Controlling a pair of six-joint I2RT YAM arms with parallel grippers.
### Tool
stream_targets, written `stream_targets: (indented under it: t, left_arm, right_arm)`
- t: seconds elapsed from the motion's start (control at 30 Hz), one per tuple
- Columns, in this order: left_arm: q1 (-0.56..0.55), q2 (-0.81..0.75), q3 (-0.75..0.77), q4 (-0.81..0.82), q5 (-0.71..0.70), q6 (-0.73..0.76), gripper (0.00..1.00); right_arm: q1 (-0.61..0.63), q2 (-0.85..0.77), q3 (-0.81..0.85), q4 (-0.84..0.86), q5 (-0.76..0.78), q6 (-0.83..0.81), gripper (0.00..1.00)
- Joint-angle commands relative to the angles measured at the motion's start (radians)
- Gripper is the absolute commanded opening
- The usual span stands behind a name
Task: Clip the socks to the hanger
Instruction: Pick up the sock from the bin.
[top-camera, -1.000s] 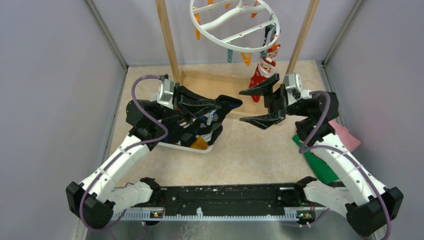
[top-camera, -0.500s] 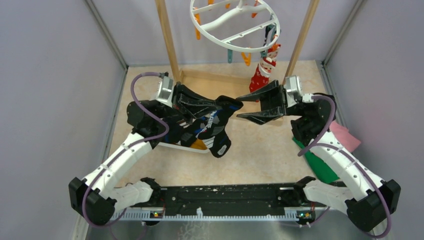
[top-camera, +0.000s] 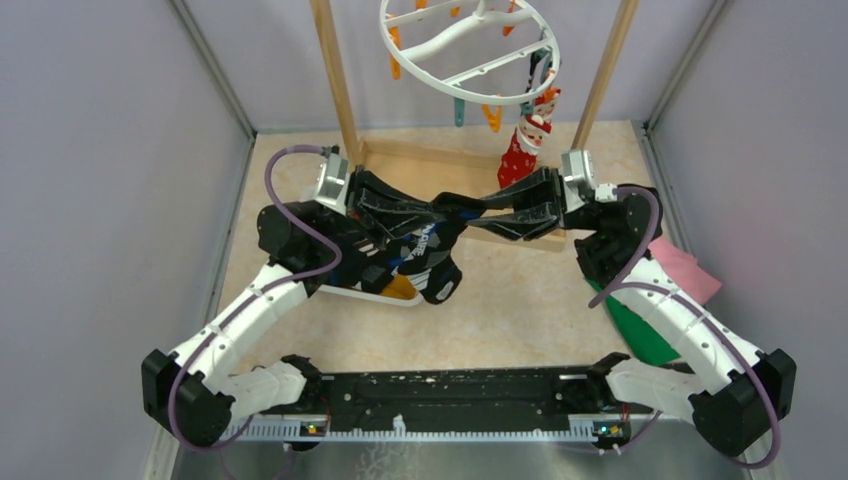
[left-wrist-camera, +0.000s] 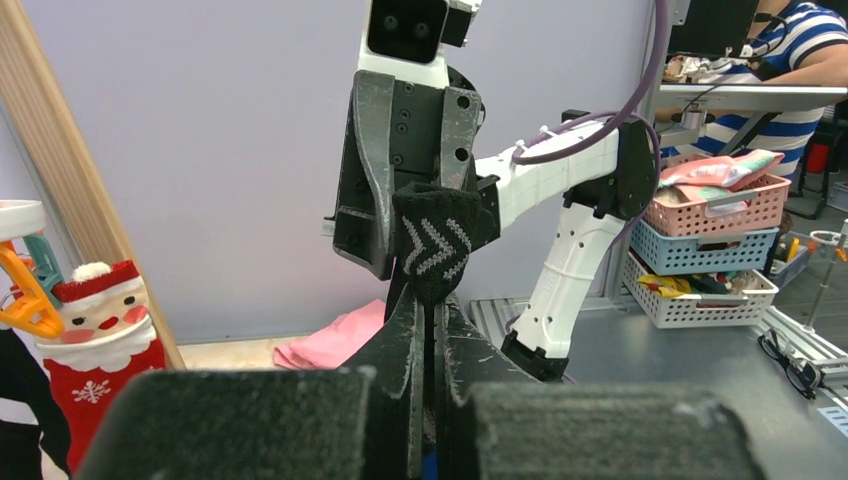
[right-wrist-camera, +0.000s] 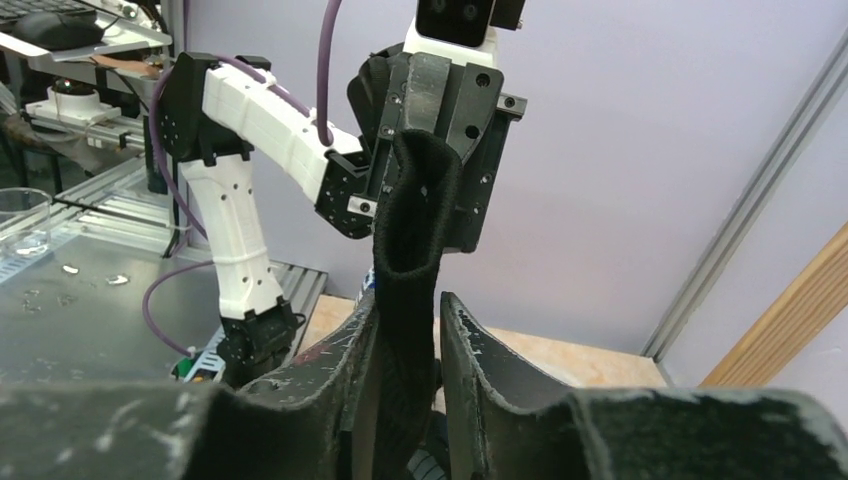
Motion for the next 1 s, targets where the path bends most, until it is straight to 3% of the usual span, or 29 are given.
stream_targets:
  t: [0.0,0.1,0.17,0.23,0.3,0.37,0.47,0.63,0.73,0.83,0.97]
  left_arm:
    - [-0.004,-0.002,-0.015,0.084,0.002,-0.006,0.00]
    - [-0.004,-0.001,-0.021,0.081,-0.009,-0.004,0.00]
    - [-0.004,-0.009,-0.028,0.041,-0.055,0.016,0.19]
    - [-0.001,-0.027,-0.028,-0.039,-0.094,0.056,0.36]
    - [0.006,-0.052,-0.029,-0.110,-0.117,0.087,0.61]
    - [0.016,-0.093,-0.045,-0.146,-0.112,0.123,0.79]
    - [0.021,-0.170,-0.073,-0.218,-0.129,0.210,0.98]
    - [0.022,-0.164,-0.067,-0.254,-0.155,0.214,0.99]
    - [0.019,-0.119,-0.056,-0.185,-0.155,0.145,0.97]
    - [0.017,-0.079,-0.039,-0.137,-0.148,0.091,0.88]
    - [0.013,-0.039,-0.018,-0.115,-0.138,0.057,0.67]
  right_arm:
    - [0.021,0.002,0.052,0.046,0.010,0.001,0.23]
    - [0.024,0.001,0.053,0.051,-0.001,0.006,0.08]
    - [0.025,-0.001,0.053,0.045,-0.014,0.006,0.00]
    - [0.024,-0.012,0.049,0.013,-0.013,-0.002,0.00]
    - [0.016,-0.031,0.043,-0.039,0.011,-0.008,0.00]
    - [0.002,-0.046,0.037,-0.094,0.045,-0.009,0.00]
    - [-0.015,-0.063,0.026,-0.137,0.072,-0.015,0.00]
    - [-0.017,-0.064,0.013,-0.120,0.072,-0.002,0.00]
    - [-0.016,-0.063,0.014,-0.118,0.074,-0.005,0.00]
    - [-0.016,-0.065,0.013,-0.127,0.072,-0.009,0.00]
    - [-0.016,-0.068,0.012,-0.136,0.068,-0.014,0.00]
